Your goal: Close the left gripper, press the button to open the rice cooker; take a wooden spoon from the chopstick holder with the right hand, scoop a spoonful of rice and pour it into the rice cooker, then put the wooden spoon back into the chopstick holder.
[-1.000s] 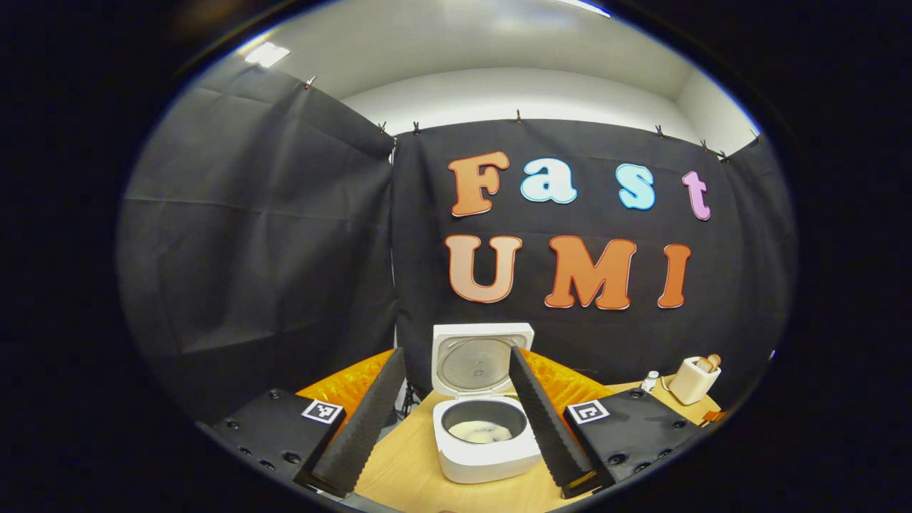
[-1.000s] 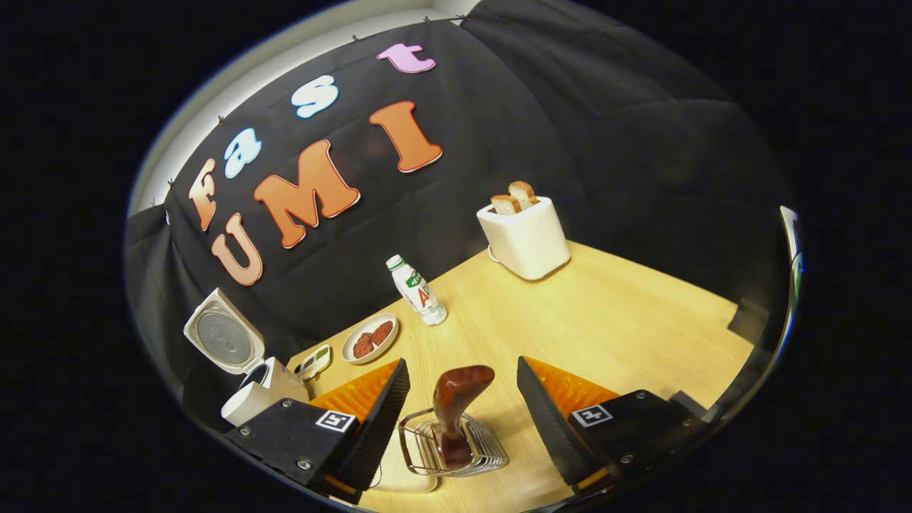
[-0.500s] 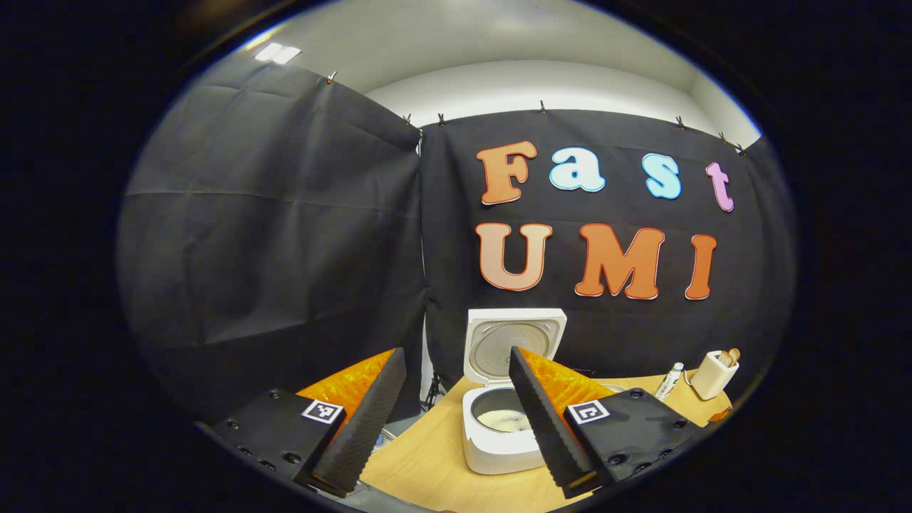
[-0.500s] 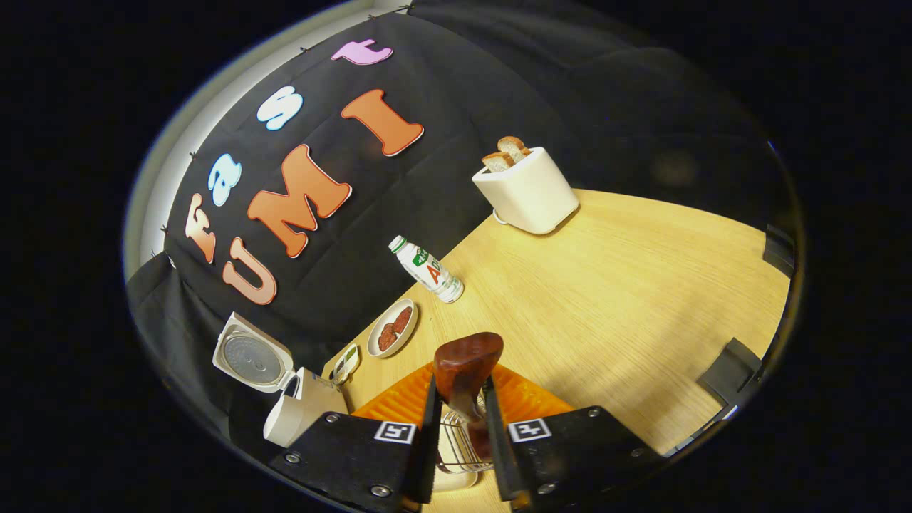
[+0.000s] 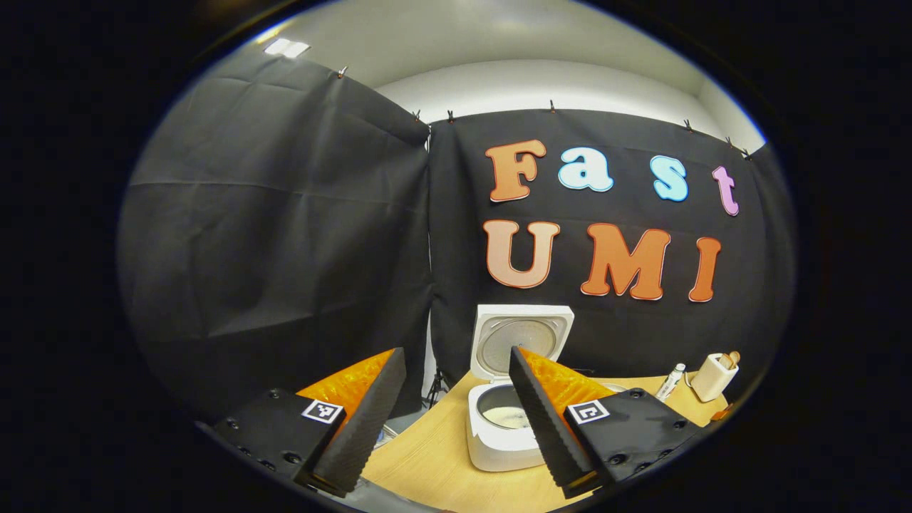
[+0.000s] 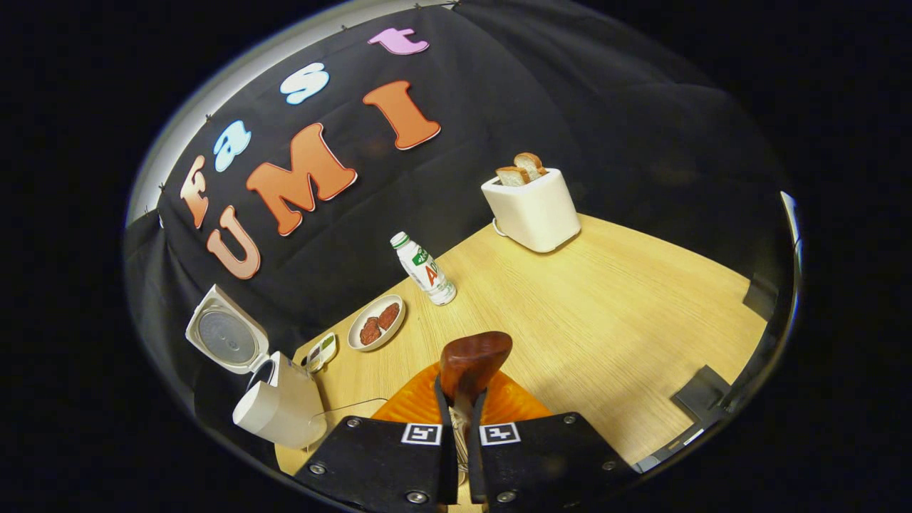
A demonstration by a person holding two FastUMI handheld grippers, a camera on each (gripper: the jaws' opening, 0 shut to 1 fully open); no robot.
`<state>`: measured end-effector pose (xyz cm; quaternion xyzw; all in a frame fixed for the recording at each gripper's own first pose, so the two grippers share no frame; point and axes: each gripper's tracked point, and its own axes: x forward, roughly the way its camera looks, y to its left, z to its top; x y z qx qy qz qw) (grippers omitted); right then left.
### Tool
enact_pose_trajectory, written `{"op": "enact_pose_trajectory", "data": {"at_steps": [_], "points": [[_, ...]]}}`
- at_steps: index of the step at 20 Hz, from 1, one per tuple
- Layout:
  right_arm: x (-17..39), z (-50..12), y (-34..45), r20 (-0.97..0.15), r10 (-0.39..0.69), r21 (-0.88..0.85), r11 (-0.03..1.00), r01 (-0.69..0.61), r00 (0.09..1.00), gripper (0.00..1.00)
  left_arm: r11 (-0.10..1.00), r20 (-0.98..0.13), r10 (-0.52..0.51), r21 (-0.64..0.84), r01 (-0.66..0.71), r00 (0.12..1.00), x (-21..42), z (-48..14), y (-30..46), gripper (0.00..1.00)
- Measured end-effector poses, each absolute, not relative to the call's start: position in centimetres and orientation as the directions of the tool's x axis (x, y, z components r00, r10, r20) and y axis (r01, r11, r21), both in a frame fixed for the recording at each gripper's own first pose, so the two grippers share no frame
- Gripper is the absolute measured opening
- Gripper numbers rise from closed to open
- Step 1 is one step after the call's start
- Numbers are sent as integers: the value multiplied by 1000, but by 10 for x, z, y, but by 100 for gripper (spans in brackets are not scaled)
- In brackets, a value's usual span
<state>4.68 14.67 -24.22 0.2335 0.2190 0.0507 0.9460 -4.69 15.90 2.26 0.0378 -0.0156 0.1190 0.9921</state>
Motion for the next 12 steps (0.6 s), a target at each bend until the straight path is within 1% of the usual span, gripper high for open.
{"op": "enact_pose_trajectory", "data": {"at_steps": [1,5,8,12], "points": [[44,-232,148,-382,197,441,897,-9,903,5,968,41,237,73,-240,971,-46,22,160,100],[36,-193,155,-332,190,331,941,-74,924,5,971,33,229,67,-231,973,-47,19,164,99],[27,-160,169,-282,214,258,956,-141,935,5,973,37,219,64,-221,975,-42,21,167,98],[16,-136,199,-238,252,161,963,-218,938,5,971,43,220,82,-222,975,-39,20,170,98]]}}
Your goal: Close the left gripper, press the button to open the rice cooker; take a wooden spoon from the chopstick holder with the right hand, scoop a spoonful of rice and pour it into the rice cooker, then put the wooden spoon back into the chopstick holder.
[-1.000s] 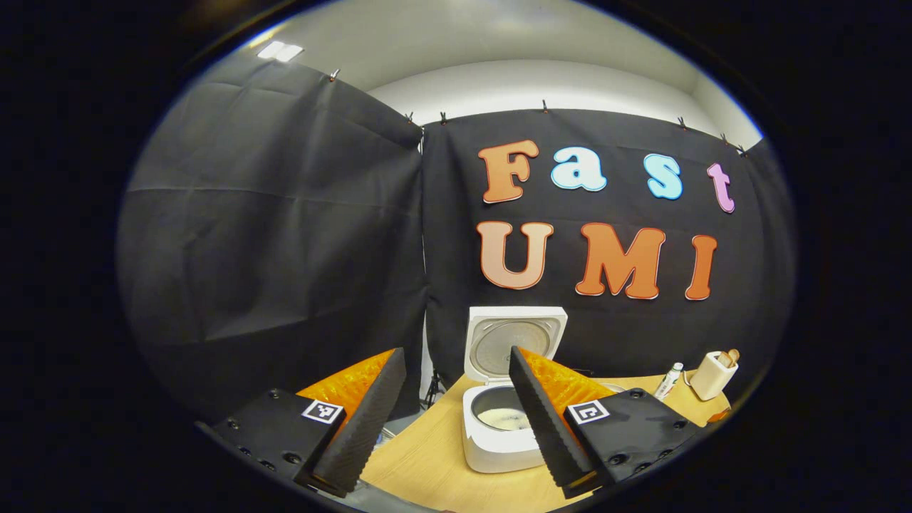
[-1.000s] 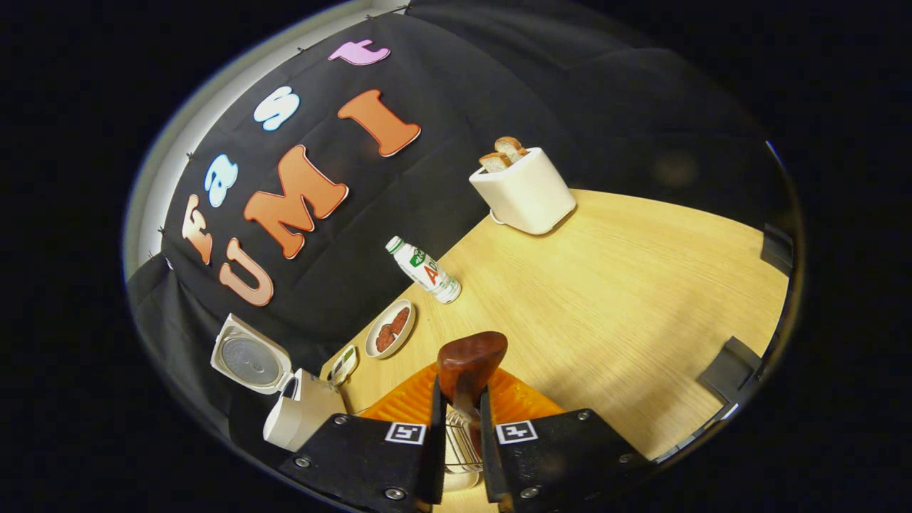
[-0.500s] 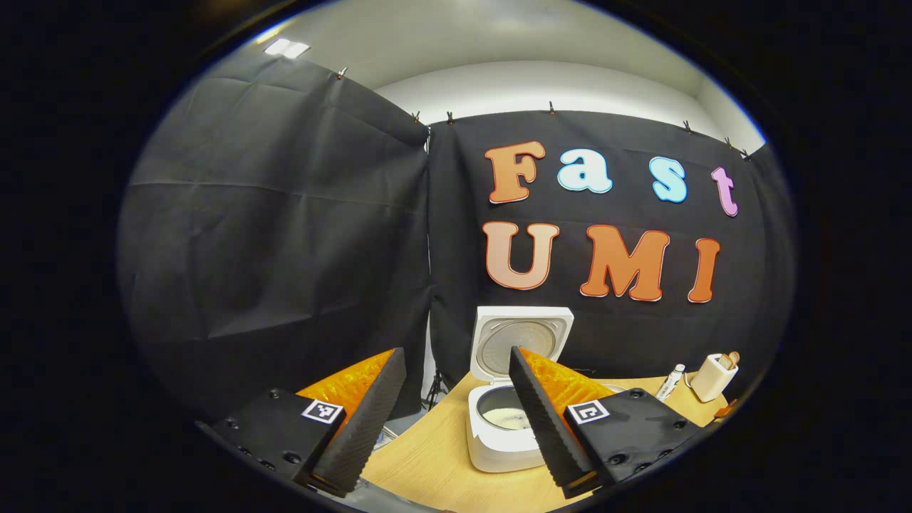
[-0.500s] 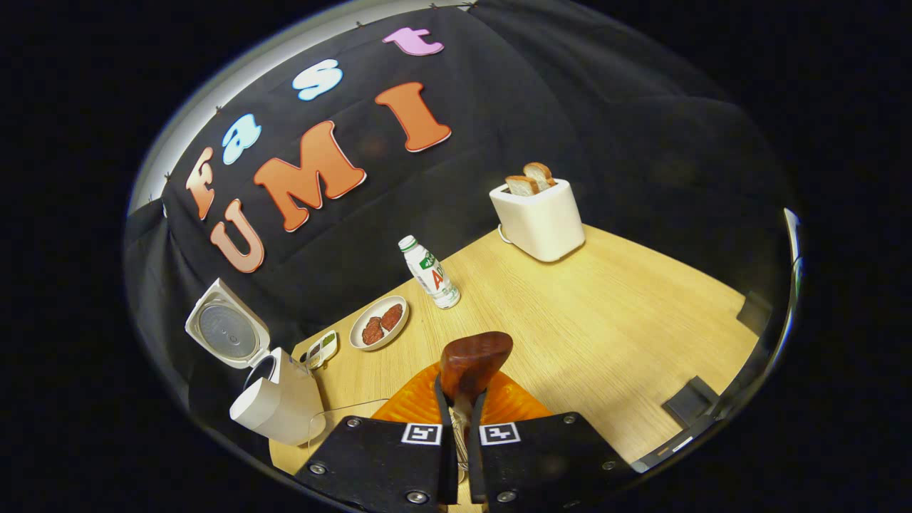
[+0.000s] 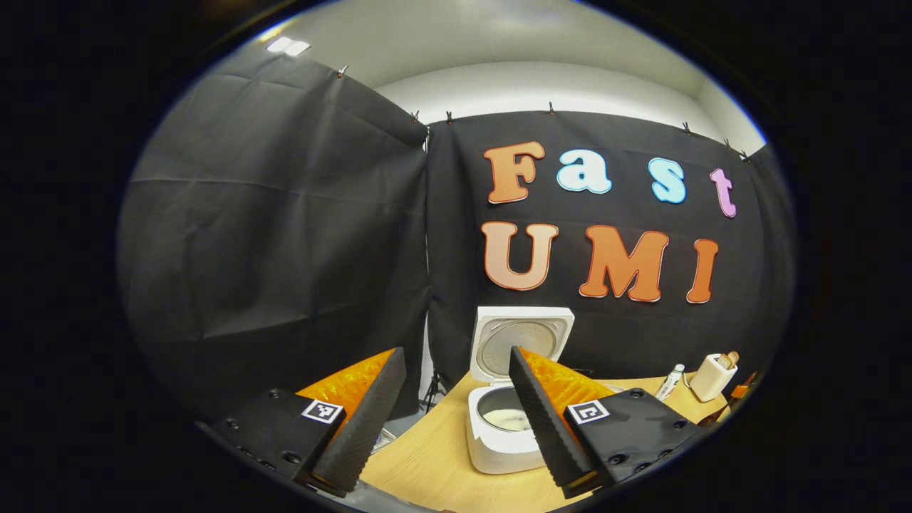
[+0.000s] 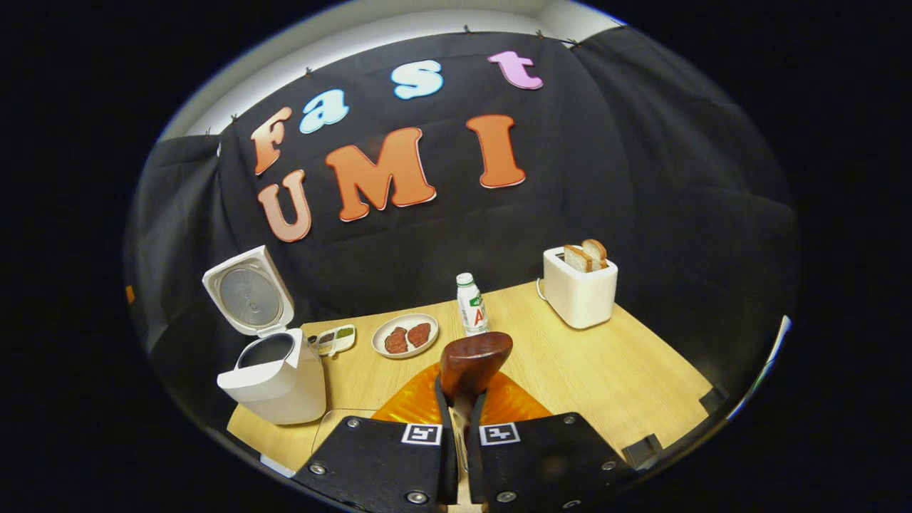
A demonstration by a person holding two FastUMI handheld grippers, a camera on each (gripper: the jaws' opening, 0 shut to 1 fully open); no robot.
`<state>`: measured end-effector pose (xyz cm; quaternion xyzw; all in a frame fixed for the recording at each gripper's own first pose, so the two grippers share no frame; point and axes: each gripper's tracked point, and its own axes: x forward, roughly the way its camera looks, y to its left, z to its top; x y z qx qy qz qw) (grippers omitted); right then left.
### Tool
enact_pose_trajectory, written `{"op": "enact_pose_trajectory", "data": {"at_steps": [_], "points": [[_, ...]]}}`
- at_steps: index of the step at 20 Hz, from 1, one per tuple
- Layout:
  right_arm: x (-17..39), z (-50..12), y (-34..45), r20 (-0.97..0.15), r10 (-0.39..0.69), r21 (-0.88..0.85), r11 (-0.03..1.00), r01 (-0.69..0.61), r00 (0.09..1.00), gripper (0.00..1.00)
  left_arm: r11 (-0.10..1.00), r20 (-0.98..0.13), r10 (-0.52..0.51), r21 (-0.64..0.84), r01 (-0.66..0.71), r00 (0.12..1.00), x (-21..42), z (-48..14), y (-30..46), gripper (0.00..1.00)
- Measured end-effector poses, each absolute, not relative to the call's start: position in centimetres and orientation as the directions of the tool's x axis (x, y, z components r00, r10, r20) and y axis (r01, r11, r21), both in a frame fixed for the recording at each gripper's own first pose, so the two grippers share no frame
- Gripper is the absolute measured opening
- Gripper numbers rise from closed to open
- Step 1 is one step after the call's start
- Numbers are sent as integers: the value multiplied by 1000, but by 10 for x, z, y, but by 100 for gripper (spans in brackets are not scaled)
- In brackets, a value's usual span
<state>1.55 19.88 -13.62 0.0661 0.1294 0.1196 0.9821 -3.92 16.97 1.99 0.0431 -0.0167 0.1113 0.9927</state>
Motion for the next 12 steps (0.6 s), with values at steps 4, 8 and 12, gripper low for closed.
{"op": "enact_pose_trajectory", "data": {"at_steps": [4,8,12], "points": [[6,-131,243,-223,340,135,939,-316,914,5,972,38,216,91,-218,976,-40,20,172,100],[5,-156,281,-242,389,79,921,-382,889,5,973,27,212,90,-213,977,-43,15,177,99],[11,-198,303,-288,399,-4,908,-418,870,5,966,17,231,115,-231,973,-48,10,189,100]]}}
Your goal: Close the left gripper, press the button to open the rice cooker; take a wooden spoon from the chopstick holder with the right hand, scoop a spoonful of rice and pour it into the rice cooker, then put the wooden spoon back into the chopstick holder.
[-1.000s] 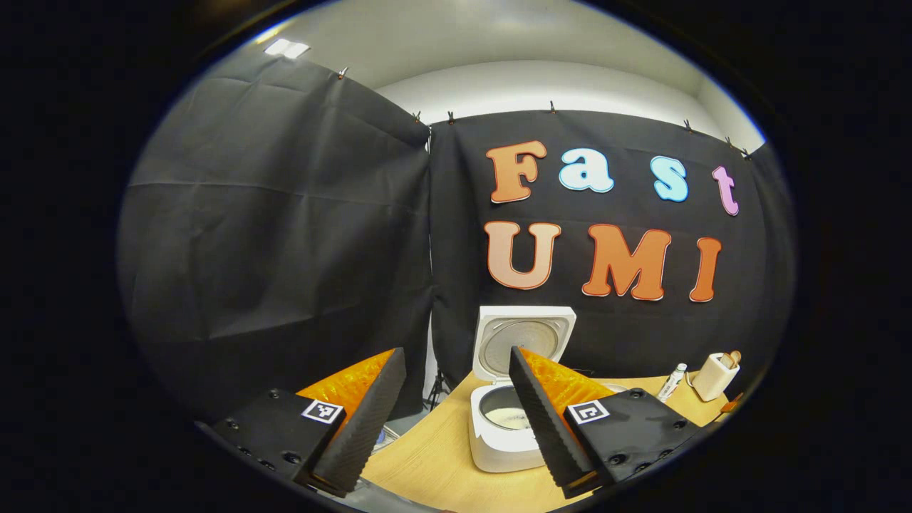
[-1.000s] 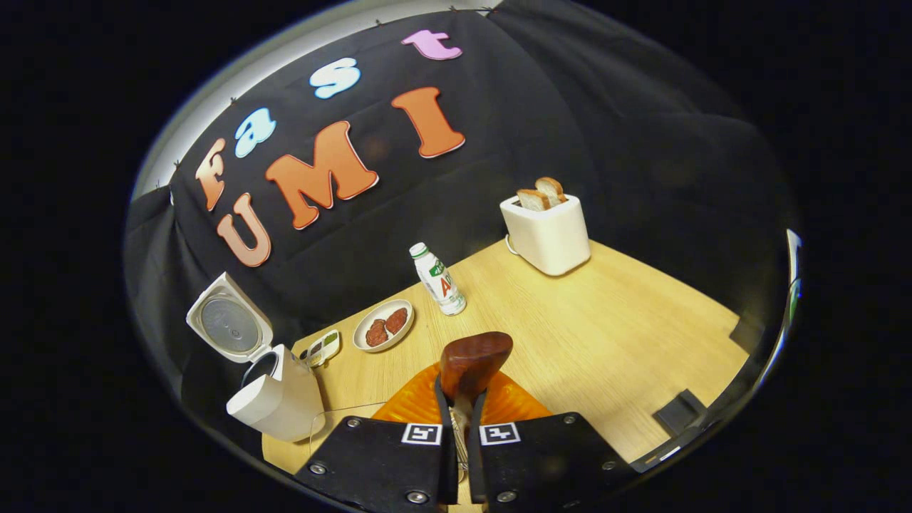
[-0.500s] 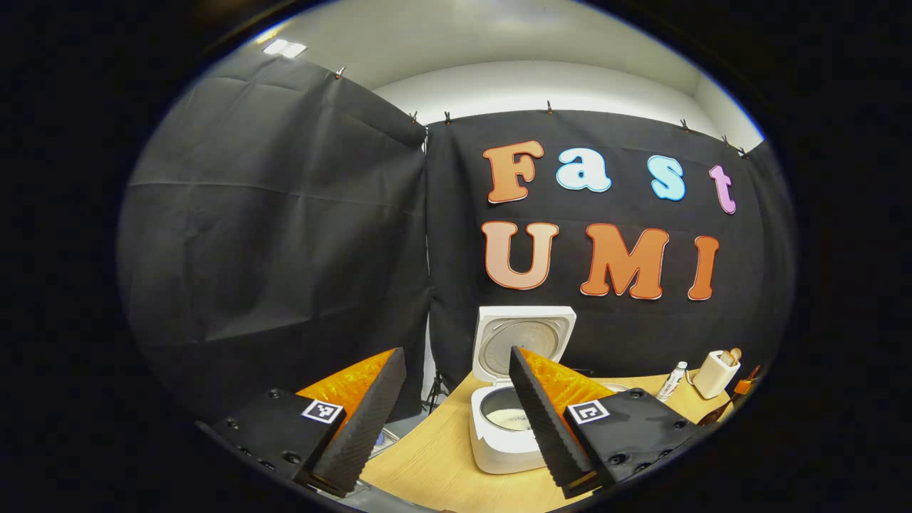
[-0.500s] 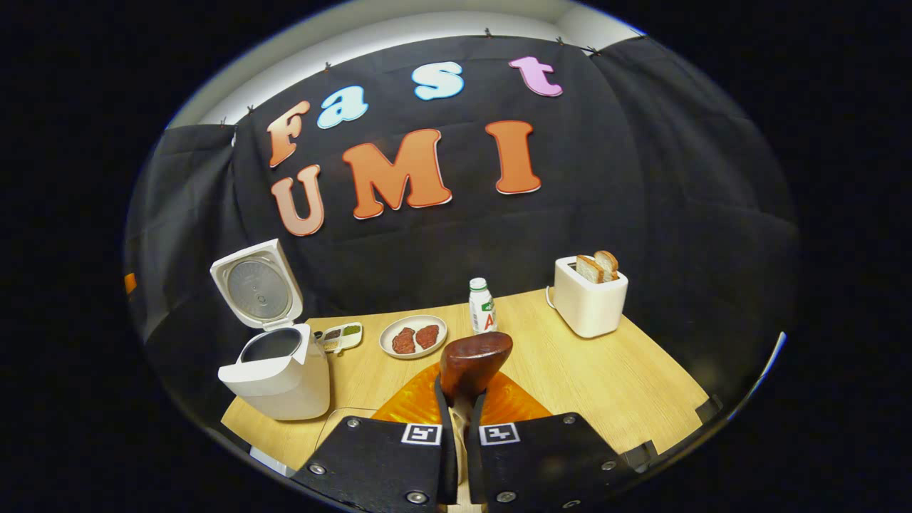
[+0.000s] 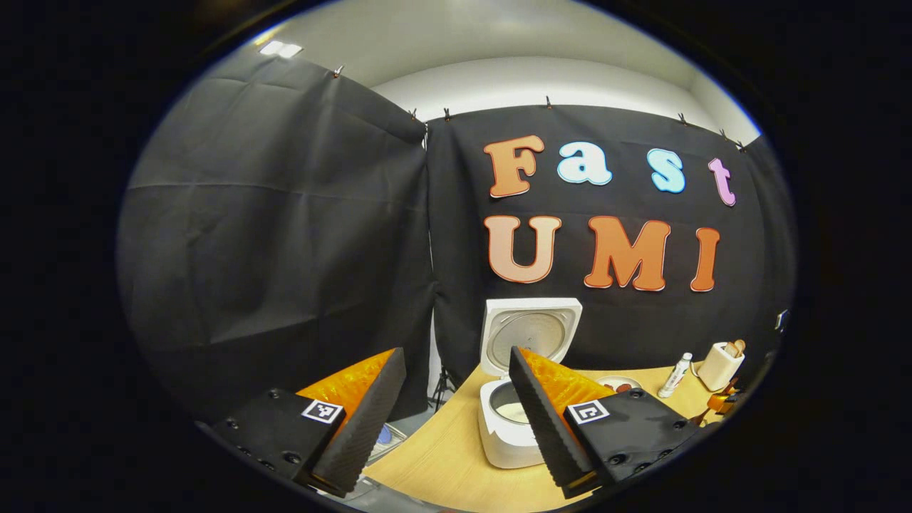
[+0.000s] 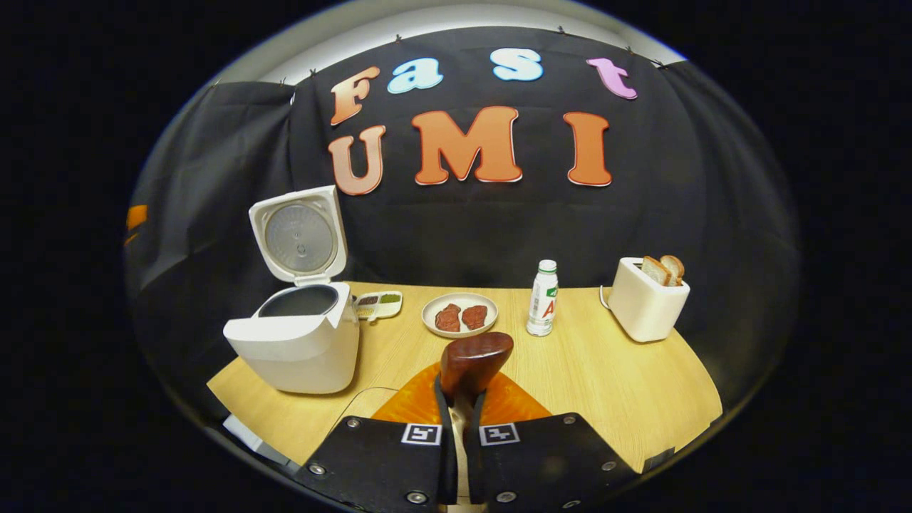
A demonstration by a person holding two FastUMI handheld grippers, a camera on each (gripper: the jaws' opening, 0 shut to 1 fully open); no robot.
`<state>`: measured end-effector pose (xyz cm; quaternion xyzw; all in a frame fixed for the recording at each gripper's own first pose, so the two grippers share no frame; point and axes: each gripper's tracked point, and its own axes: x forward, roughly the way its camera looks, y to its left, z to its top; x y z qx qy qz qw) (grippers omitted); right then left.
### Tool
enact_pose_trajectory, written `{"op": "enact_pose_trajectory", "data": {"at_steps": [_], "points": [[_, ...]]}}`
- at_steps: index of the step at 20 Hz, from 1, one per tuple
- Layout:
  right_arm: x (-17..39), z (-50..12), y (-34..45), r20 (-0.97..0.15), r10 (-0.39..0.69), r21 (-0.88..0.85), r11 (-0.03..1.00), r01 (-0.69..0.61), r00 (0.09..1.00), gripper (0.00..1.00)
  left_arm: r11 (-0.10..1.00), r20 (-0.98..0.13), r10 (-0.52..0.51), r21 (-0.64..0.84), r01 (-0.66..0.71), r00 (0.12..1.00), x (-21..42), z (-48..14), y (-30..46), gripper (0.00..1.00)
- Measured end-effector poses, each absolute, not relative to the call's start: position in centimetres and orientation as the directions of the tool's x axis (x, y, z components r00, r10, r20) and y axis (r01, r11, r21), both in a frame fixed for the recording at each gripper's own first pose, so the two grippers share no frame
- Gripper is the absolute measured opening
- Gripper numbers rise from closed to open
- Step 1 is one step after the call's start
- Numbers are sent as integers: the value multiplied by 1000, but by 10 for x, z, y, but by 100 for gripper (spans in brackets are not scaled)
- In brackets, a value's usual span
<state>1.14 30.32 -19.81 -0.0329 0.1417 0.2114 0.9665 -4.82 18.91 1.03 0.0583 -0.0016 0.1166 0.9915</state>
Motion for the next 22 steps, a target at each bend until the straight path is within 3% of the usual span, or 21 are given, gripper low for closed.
{"op": "enact_pose_trajectory", "data": {"at_steps": [10,16,22], "points": [[23,-255,329,-331,325,-170,903,-395,886,5,958,-31,243,163,-235,970,-46,-9,202,99],[11,-266,335,-361,355,8,926,-378,862,5,965,-40,229,137,-222,973,-41,-11,201,100],[4,-270,346,-379,437,344,885,-314,816,5,970,-60,207,144,-196,977,-29,-19,191,98]]}}
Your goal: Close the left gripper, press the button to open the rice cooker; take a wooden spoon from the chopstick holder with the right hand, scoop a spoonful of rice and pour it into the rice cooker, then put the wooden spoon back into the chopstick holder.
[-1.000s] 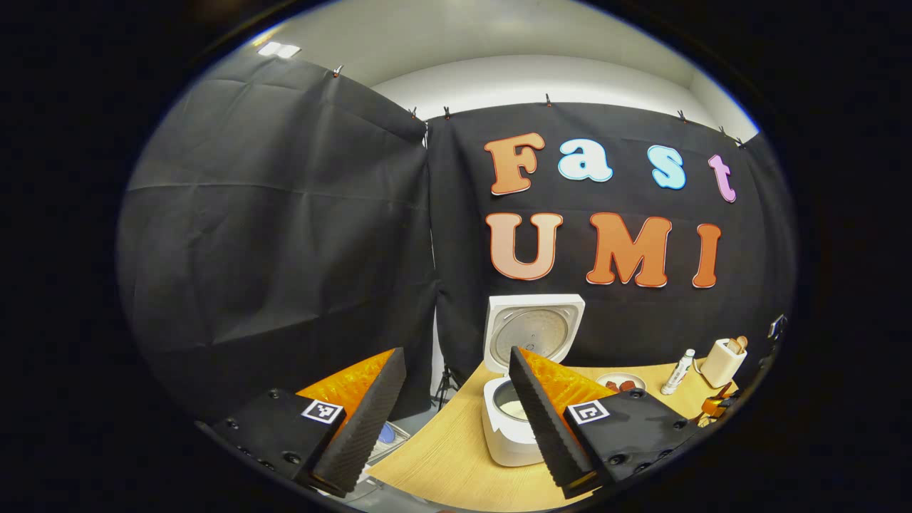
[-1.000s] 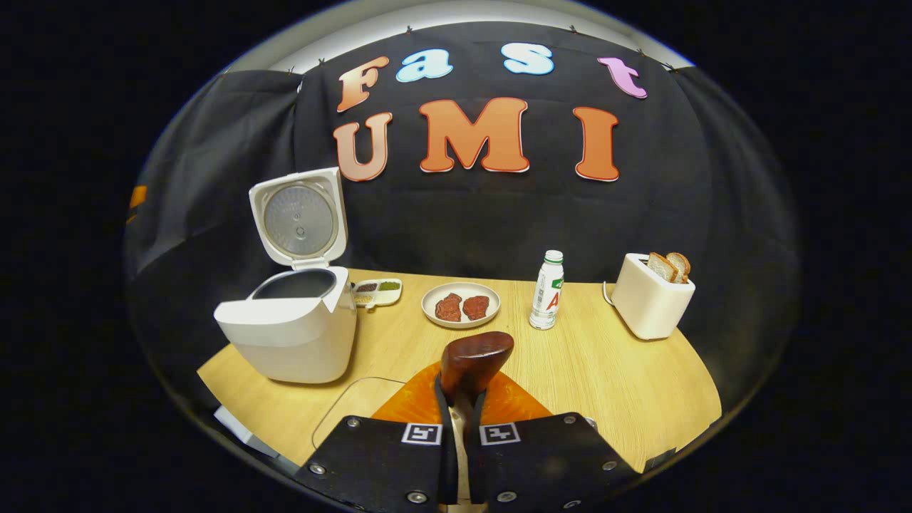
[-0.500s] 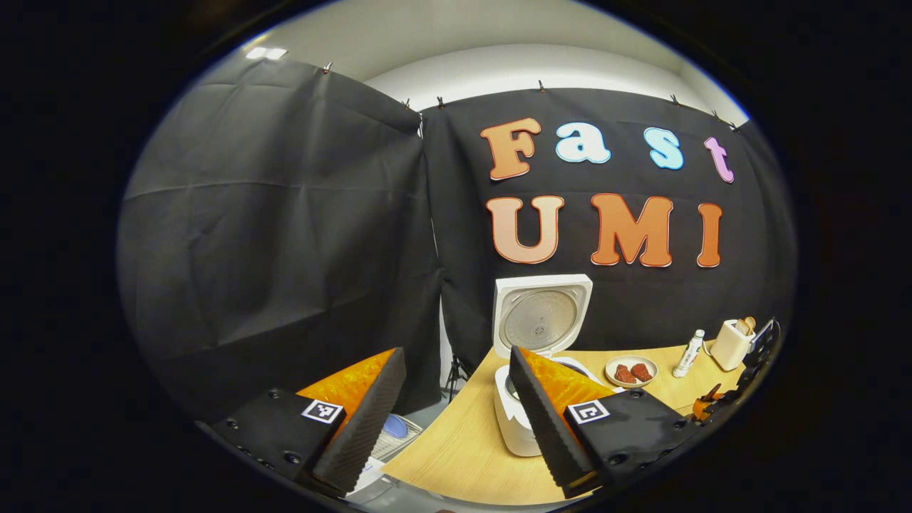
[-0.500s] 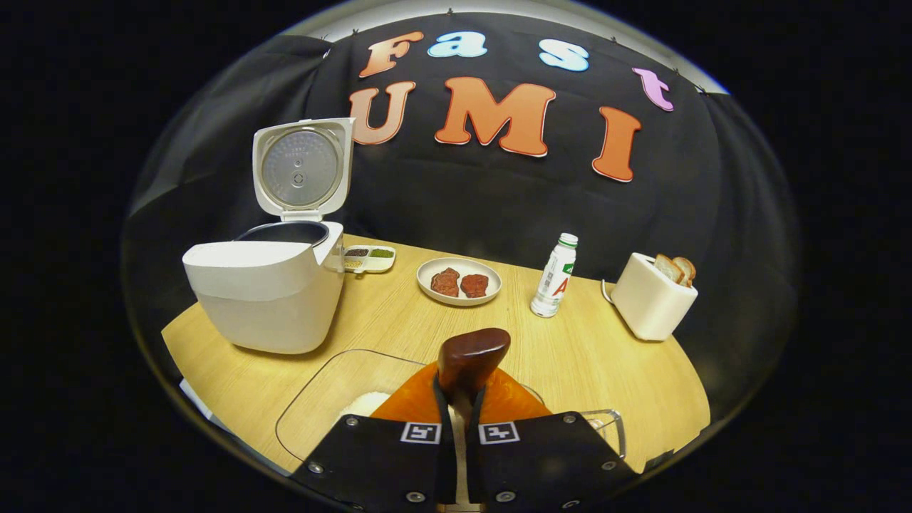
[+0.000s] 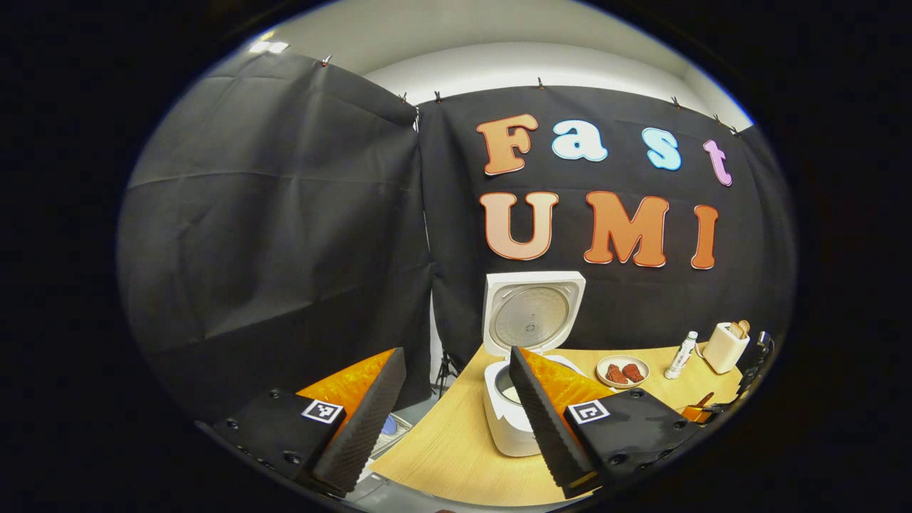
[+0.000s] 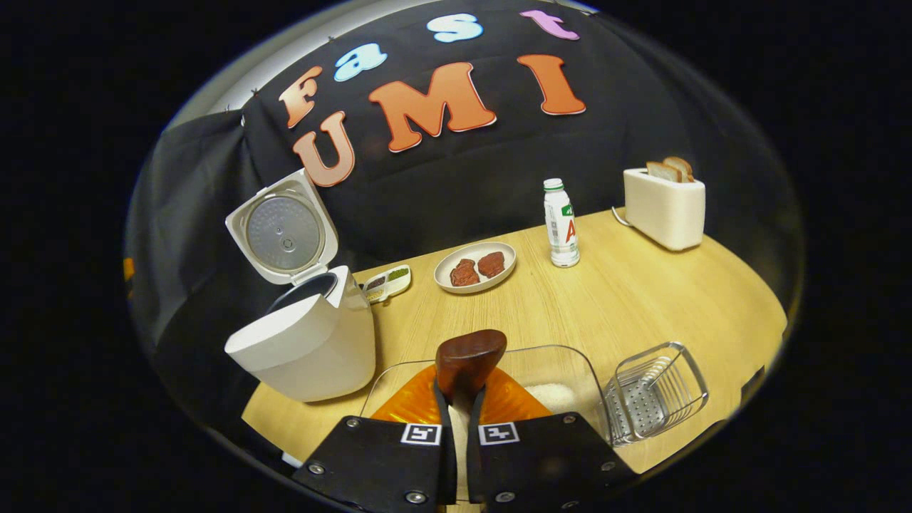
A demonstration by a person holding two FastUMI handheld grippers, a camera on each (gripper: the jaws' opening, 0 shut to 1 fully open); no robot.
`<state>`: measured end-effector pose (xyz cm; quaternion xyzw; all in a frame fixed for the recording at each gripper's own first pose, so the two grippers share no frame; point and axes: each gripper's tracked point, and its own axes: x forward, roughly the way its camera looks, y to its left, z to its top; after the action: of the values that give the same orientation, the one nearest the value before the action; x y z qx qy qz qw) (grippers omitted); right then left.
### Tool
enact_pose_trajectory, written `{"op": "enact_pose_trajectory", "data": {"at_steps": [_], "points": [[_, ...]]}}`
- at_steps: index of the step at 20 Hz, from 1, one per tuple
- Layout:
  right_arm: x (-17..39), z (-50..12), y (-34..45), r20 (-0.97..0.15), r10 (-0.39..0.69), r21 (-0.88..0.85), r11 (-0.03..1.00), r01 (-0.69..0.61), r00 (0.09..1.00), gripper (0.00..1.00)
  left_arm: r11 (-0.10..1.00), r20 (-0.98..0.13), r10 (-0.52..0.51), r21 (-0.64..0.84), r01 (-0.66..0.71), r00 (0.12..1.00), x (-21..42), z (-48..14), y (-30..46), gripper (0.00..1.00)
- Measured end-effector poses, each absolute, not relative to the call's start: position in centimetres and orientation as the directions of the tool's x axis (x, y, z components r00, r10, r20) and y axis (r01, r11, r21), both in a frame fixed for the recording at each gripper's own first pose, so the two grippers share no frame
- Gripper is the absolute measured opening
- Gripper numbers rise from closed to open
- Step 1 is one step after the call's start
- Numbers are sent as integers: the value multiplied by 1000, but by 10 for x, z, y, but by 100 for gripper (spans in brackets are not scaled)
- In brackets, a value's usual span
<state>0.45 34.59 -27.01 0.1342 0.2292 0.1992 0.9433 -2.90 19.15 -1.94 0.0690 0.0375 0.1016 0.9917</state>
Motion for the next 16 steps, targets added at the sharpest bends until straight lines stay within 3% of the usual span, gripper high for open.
{"op": "enact_pose_trajectory", "data": {"at_steps": [12,16], "points": [[4,-292,351,-425,515,686,720,-106,745,5,974,-51,184,144,-175,982,-19,-16,175,100],[4,-299,347,-434,542,790,613,14,720,5,975,-46,183,139,-175,982,-20,-14,175,100]]}}
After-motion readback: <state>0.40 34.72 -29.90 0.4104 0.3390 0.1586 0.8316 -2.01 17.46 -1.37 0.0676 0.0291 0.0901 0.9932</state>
